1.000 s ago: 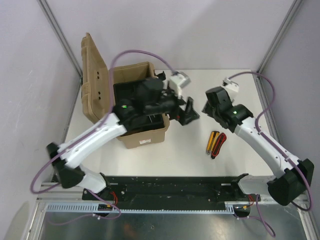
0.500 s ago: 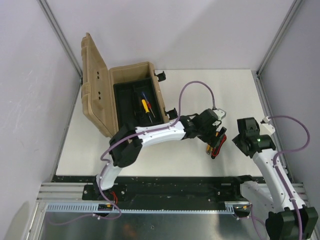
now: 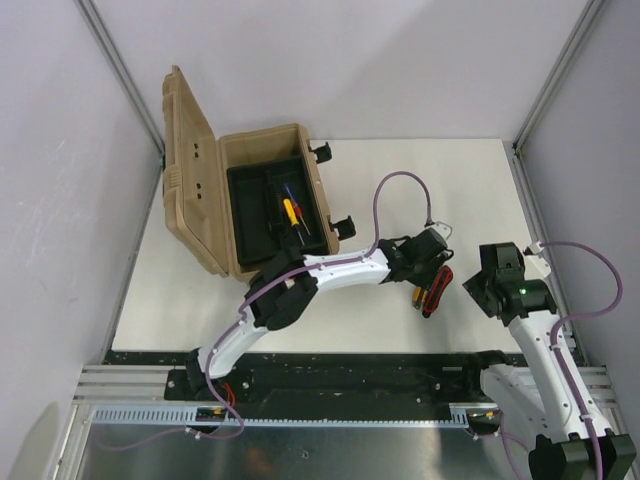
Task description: Pack the tool kit
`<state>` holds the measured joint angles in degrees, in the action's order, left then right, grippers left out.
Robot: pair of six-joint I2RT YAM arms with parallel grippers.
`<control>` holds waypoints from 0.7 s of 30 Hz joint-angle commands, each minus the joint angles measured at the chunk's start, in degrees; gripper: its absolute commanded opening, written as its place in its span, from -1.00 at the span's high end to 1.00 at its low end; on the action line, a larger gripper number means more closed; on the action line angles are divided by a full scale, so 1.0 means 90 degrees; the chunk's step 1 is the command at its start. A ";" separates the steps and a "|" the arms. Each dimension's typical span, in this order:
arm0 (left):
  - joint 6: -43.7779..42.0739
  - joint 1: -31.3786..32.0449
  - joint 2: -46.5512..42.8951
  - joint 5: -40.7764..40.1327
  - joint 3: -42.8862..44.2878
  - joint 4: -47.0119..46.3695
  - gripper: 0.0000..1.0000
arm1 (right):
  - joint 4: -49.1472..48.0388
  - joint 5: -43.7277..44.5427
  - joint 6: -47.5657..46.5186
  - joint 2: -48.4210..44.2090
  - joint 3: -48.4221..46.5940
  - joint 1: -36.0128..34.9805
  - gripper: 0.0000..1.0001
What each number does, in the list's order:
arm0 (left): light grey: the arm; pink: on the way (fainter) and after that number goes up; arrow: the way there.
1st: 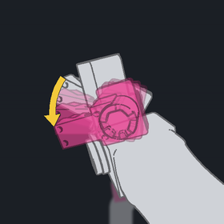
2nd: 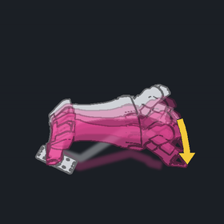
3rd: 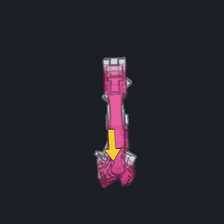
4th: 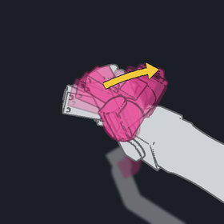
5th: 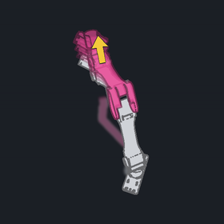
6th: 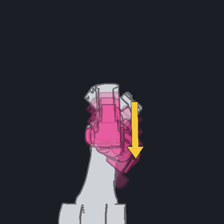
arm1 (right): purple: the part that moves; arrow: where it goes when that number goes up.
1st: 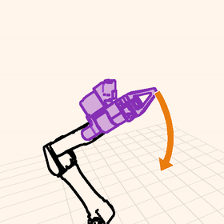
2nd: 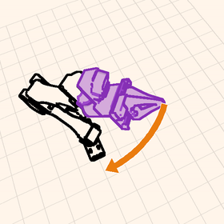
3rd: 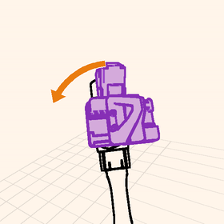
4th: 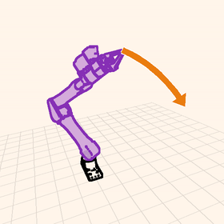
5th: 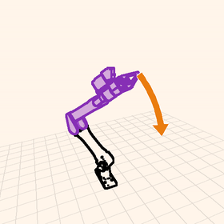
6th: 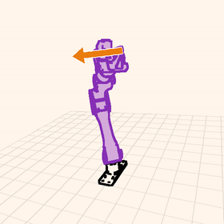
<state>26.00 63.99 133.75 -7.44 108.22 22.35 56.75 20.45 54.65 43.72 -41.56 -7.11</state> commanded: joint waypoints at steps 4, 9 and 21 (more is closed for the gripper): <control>0.0072 0.0029 0.0417 -0.0222 0.0433 -0.0172 -0.18 | 0.0030 -0.0101 0.0044 -0.0073 -0.0021 0.0019 0.06; 0.0100 0.0034 0.0628 -0.0460 0.0488 -0.0133 -0.11 | 0.0028 -0.0117 0.0010 -0.0054 -0.0021 0.0026 0.07; -0.0187 0.0116 0.0567 -0.1412 0.0366 0.0485 0.91 | -0.0195 -0.0102 -0.0009 0.0158 -0.0021 0.0034 0.07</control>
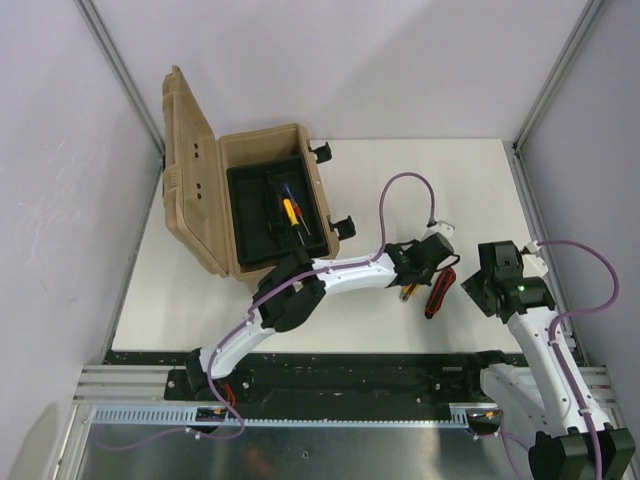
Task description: Pack the tool kit
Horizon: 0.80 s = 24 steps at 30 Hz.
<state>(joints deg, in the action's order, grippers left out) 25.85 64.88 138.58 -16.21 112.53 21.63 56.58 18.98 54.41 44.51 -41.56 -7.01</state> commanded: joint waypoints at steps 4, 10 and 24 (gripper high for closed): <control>-0.0280 -0.0115 -0.0455 -0.0296 -0.0236 0.0566 0.99 | -0.0318 0.0020 -0.0159 0.0212 -0.0021 0.0011 0.05; -0.0622 -0.0459 -0.1981 0.0243 -0.0550 0.0568 1.00 | -0.0700 -0.0161 -0.0451 0.0376 0.0094 -0.0105 -0.19; -0.0790 -0.1555 -0.5556 -0.0231 -0.1957 0.0971 1.00 | -0.2154 0.0064 -0.0001 0.2272 0.0379 -0.1375 -0.39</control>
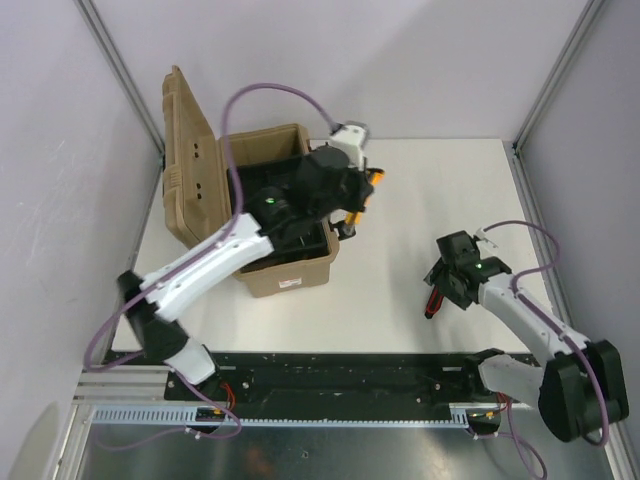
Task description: Pack the tool kit
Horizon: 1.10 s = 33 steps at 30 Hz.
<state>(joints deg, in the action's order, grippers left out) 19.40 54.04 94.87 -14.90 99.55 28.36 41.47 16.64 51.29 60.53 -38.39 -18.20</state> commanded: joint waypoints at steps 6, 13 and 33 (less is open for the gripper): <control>0.0029 -0.1024 -0.1725 -0.1522 -0.1009 0.0732 1.00 | -0.0903 0.0706 0.0329 0.1492 0.0027 -0.0180 -0.28; 0.0346 -0.2184 -0.2432 -0.1598 -0.1698 0.1017 1.00 | -0.1474 0.0634 0.0007 0.2232 0.0027 -0.0135 -0.03; 0.1170 -0.3124 -0.1884 -0.1878 -0.2316 0.1179 1.00 | -0.1830 0.0371 -0.0384 0.1886 -0.0028 -0.0144 1.00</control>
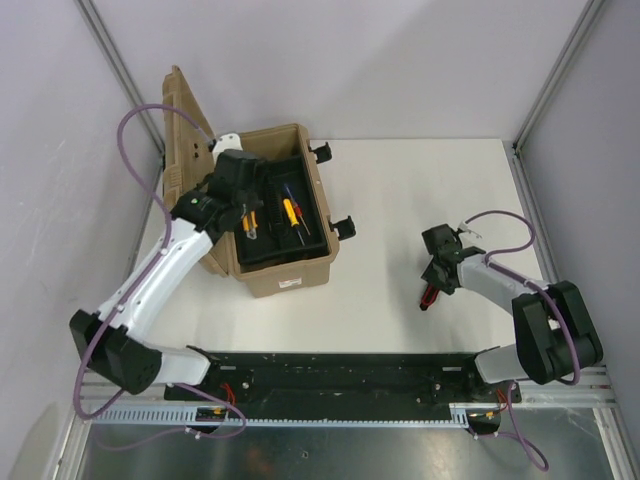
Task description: Pack the tool kit
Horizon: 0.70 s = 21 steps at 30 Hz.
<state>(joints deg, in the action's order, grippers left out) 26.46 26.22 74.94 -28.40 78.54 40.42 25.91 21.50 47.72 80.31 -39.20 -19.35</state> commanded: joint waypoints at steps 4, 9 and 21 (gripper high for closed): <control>0.0535 -0.0032 0.0611 -0.0459 -0.0123 -0.0163 1.00 | -0.0008 -0.0101 -0.0015 -0.0884 0.0003 -0.0010 1.00; 0.0576 -0.0057 0.0792 -0.0562 -0.0338 -0.0210 1.00 | 0.0249 -0.0062 -0.0052 -0.1499 -0.0125 0.0024 1.00; 0.0528 -0.0244 0.0940 -0.0376 -0.1051 -0.0629 0.53 | 0.0637 -0.0194 -0.0036 -0.2384 -0.0562 0.0100 1.00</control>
<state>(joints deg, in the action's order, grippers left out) 30.11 24.84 84.01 -29.85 69.78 37.50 30.70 19.46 47.72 62.50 -39.40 -18.63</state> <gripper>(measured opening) 0.246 0.409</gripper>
